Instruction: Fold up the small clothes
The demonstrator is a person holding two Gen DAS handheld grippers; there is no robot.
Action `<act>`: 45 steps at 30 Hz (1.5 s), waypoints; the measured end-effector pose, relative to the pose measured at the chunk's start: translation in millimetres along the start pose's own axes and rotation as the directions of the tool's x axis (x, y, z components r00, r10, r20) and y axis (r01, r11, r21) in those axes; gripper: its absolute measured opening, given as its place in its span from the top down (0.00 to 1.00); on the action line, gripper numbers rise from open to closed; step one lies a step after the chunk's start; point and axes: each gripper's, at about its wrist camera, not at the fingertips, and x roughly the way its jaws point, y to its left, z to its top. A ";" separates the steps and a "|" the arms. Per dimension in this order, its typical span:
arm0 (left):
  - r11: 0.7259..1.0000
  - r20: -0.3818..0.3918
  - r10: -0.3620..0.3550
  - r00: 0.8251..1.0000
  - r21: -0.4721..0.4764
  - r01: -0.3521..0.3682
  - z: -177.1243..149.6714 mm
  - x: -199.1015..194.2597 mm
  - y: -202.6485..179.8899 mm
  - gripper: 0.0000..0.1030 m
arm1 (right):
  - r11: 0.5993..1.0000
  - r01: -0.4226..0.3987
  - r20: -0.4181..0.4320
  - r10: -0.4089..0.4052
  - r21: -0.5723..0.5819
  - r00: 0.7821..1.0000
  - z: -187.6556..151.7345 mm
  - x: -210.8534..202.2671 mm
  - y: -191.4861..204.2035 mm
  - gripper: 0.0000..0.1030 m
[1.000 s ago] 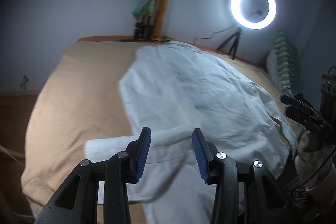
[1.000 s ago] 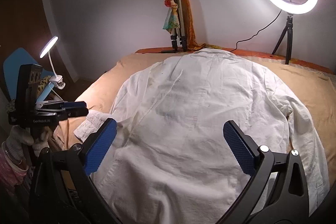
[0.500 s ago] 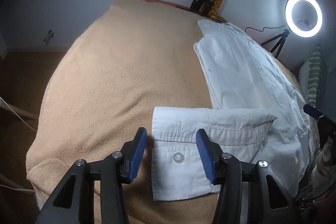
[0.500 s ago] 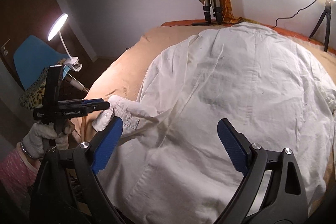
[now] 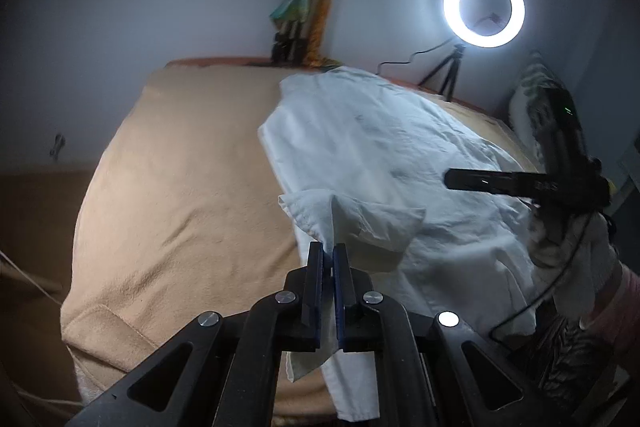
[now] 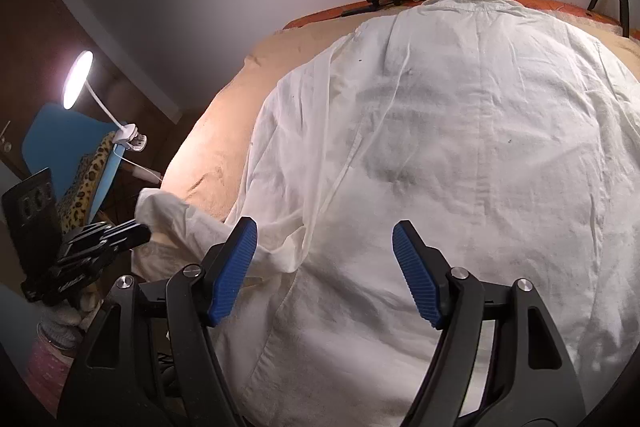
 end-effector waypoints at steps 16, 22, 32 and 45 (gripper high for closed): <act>0.988 -0.080 -0.055 0.995 -0.149 0.043 -72.2 4.9 -38.9 0.62 | 0.975 -0.040 -0.122 0.014 -0.218 0.992 78.1 63.5 87.8 0.28; 0.988 -0.107 -0.019 0.994 -0.152 0.003 -82.6 17.6 -32.0 0.61 | 0.949 0.128 -0.183 -0.186 -0.289 0.965 90.0 140.5 106.0 0.28; 0.974 -0.105 -0.087 0.991 -0.220 0.062 -88.0 22.5 -12.3 0.99 | 0.910 0.257 -0.218 -0.336 -0.326 0.916 95.2 183.6 106.1 0.74; 0.964 -0.082 -0.049 0.995 -0.265 0.026 -100.0 2.0 7.1 1.00 | 0.952 0.228 -0.175 -0.264 -0.204 0.949 118.9 174.6 95.3 0.98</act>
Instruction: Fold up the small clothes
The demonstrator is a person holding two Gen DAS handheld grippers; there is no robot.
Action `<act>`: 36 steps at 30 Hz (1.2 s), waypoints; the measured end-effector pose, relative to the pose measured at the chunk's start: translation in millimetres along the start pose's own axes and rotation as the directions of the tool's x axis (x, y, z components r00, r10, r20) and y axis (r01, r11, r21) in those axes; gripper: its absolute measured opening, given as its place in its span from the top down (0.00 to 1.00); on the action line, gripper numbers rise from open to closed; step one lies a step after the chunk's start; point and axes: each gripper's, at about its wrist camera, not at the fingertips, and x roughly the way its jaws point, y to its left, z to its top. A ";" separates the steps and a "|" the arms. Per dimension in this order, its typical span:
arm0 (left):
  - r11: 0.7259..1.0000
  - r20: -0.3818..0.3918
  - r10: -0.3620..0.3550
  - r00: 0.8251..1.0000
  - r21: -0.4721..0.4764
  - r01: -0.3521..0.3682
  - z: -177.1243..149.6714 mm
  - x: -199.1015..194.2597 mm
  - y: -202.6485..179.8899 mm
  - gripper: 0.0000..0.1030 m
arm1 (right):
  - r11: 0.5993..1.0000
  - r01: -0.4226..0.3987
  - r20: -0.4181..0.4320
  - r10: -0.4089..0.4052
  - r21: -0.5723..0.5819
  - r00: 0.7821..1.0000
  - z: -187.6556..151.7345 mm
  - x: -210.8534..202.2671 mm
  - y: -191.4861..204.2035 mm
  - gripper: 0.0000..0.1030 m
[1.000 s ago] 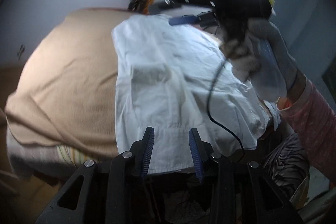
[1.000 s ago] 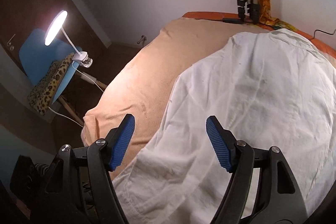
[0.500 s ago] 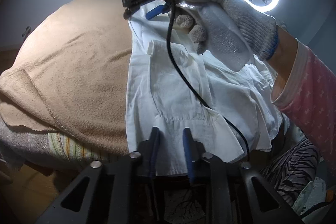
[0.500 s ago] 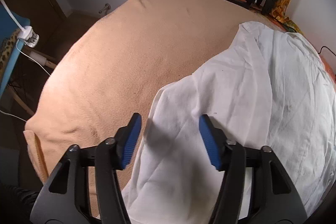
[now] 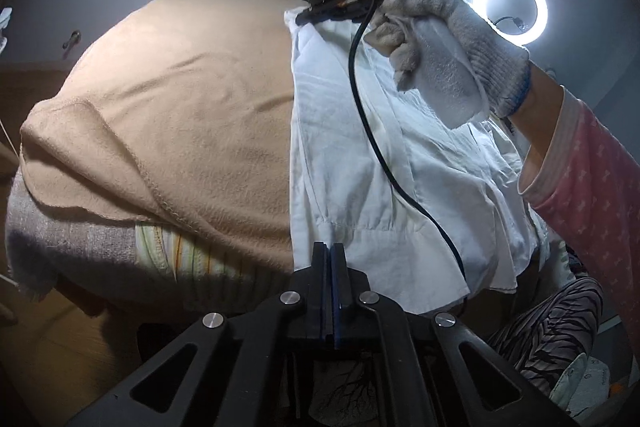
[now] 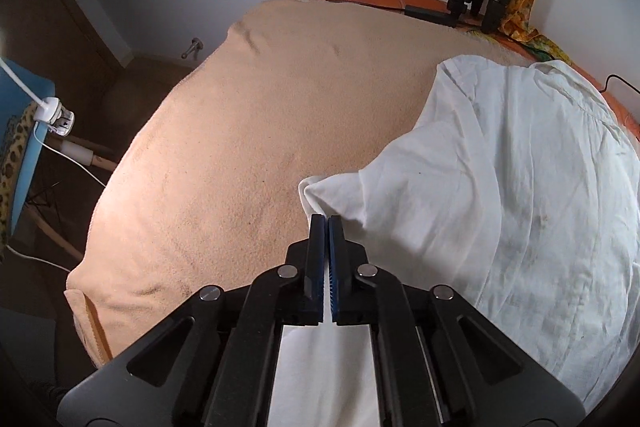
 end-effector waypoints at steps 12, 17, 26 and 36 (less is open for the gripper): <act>0.999 -0.010 0.034 0.999 -0.039 -0.034 0.7 6.8 7.3 0.54 | 0.974 -0.207 -0.031 0.205 -0.088 0.978 -61.0 -62.1 -13.5 0.84; 0.999 -0.009 0.026 1.000 -0.031 -0.026 -0.8 8.9 1.3 0.48 | 0.942 -0.327 -0.104 0.319 -0.073 0.942 -119.5 -74.6 -13.6 0.77; 0.997 -0.019 -0.011 1.000 -0.074 0.010 -2.2 9.0 7.1 0.70 | 0.930 -0.366 -0.089 0.361 -0.040 0.928 -182.1 -93.5 -22.8 0.77; 0.995 -0.014 -0.044 0.999 -0.092 0.043 -2.3 13.4 5.6 0.63 | 0.947 -0.274 0.196 0.304 -0.167 0.932 -193.3 -216.6 -31.6 0.43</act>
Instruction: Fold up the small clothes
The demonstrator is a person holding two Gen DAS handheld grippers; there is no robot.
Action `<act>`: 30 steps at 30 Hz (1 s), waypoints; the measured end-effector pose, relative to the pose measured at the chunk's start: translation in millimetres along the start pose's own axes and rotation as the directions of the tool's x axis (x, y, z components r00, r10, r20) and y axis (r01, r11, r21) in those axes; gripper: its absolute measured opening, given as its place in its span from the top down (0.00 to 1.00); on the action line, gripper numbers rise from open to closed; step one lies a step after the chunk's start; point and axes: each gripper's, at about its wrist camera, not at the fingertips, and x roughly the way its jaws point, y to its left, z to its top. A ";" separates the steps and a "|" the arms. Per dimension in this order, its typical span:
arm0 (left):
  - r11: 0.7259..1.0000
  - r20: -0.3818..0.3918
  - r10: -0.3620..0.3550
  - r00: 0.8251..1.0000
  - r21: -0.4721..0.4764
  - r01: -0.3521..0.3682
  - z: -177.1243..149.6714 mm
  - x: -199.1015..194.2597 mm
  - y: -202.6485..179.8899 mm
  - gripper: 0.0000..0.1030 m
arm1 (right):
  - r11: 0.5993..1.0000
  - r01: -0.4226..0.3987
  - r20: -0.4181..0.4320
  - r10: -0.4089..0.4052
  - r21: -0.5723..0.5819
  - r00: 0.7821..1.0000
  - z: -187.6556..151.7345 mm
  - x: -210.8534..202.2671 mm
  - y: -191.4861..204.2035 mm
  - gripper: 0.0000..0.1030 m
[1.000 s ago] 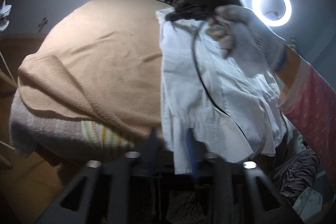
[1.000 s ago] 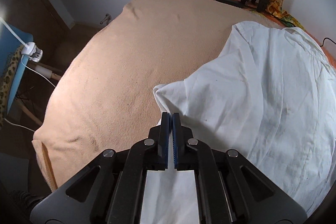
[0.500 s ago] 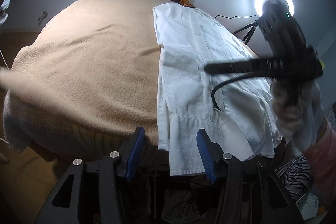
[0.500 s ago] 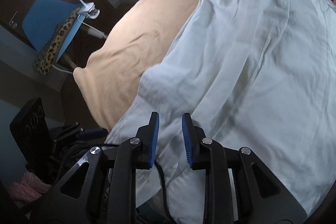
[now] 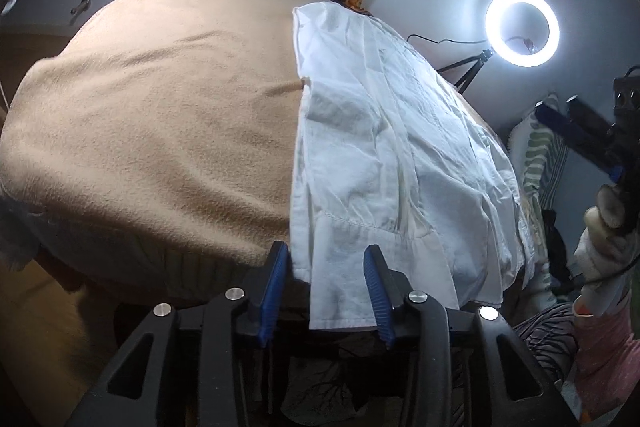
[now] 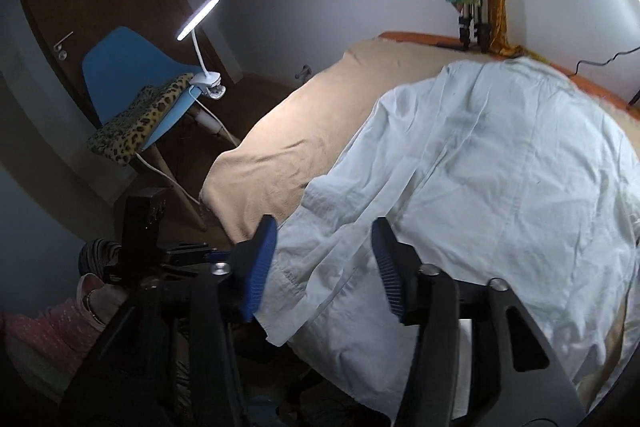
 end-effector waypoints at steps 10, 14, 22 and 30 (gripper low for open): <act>0.997 0.067 -0.054 0.996 0.059 0.050 3.5 -12.5 -19.4 0.97 | 1.000 0.007 -0.103 -0.007 0.006 0.995 6.8 66.1 -4.9 0.43; 0.992 0.078 -0.103 0.992 0.081 0.097 5.6 -14.1 -30.9 0.98 | 1.000 0.014 -0.143 -0.015 -0.003 0.990 32.6 99.2 -1.7 0.43; 0.984 0.074 -0.115 0.991 0.148 0.103 10.3 -6.0 -57.2 0.98 | 0.988 0.144 -0.262 -0.153 -0.054 0.953 79.3 186.6 1.0 0.43; 0.981 0.061 -0.114 0.992 0.165 0.103 10.2 0.9 -63.9 0.98 | 0.959 0.273 -0.358 -0.282 -0.077 0.890 86.7 247.7 -10.5 0.43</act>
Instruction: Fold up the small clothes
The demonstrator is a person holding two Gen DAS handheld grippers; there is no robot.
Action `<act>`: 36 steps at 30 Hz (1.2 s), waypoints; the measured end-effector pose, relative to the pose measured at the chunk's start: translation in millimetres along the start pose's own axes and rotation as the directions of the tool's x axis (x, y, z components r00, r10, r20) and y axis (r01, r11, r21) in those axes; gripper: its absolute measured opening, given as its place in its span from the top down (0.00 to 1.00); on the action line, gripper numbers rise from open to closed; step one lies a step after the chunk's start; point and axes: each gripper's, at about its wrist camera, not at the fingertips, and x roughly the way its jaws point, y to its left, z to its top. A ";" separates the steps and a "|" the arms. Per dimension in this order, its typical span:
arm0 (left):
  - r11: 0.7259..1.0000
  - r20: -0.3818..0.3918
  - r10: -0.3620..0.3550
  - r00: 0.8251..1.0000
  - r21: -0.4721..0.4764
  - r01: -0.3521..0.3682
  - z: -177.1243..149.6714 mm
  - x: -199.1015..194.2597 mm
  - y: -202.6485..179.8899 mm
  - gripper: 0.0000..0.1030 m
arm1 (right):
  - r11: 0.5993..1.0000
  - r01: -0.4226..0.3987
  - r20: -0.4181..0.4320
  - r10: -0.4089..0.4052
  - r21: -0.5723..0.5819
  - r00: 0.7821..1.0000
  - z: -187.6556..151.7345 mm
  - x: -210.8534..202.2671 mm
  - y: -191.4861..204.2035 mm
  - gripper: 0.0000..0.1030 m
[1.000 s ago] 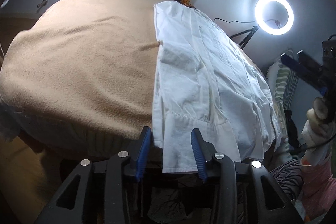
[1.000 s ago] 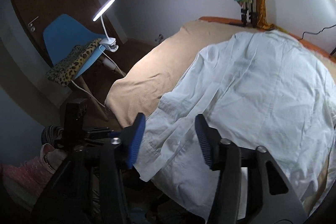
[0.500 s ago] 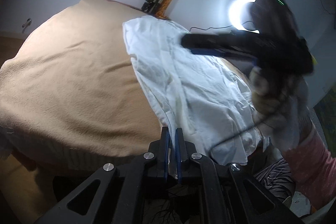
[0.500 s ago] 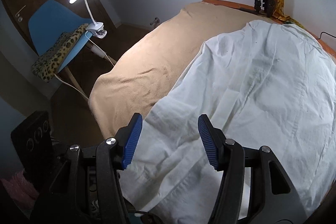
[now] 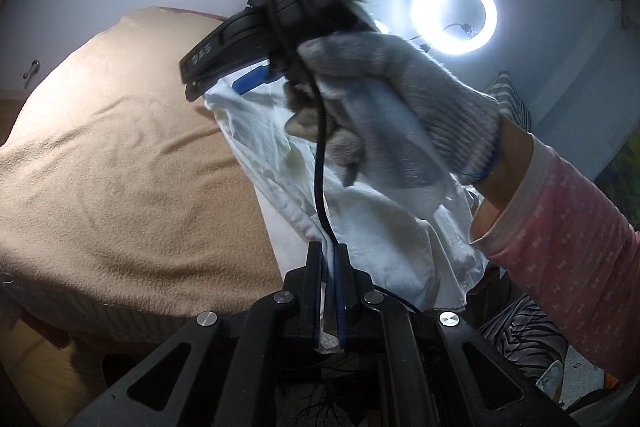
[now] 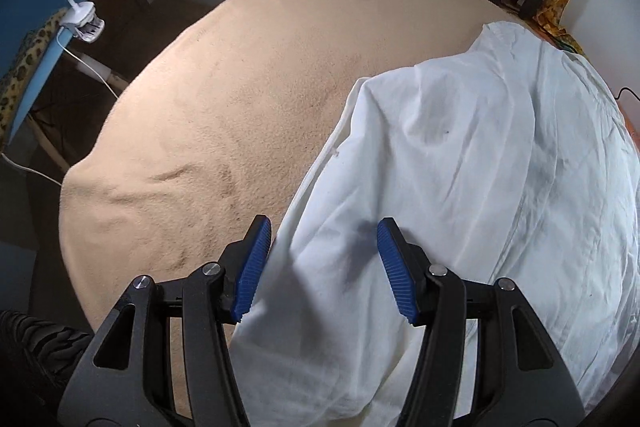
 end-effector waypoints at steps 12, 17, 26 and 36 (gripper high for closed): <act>0.997 -0.008 0.005 1.000 0.076 -0.004 2.9 13.0 -32.1 0.98 | 0.979 -0.155 0.096 0.143 0.131 0.985 -12.7 -14.2 -52.3 0.93; 0.990 -0.024 -0.009 1.000 0.142 0.012 2.9 20.0 -52.0 0.98 | 0.921 -0.299 0.228 0.244 0.249 0.942 -40.0 -43.9 -98.9 0.94; 0.966 -0.084 -0.019 0.996 0.254 0.040 4.7 39.8 -87.0 0.98 | 0.739 -0.501 0.433 0.310 0.450 0.846 -104.6 -64.5 -187.1 0.94; 0.956 -0.133 -0.015 0.991 0.288 0.053 -2.7 56.5 -101.4 0.95 | 0.672 -0.487 0.384 0.311 0.558 0.870 -122.1 -35.5 -220.0 0.94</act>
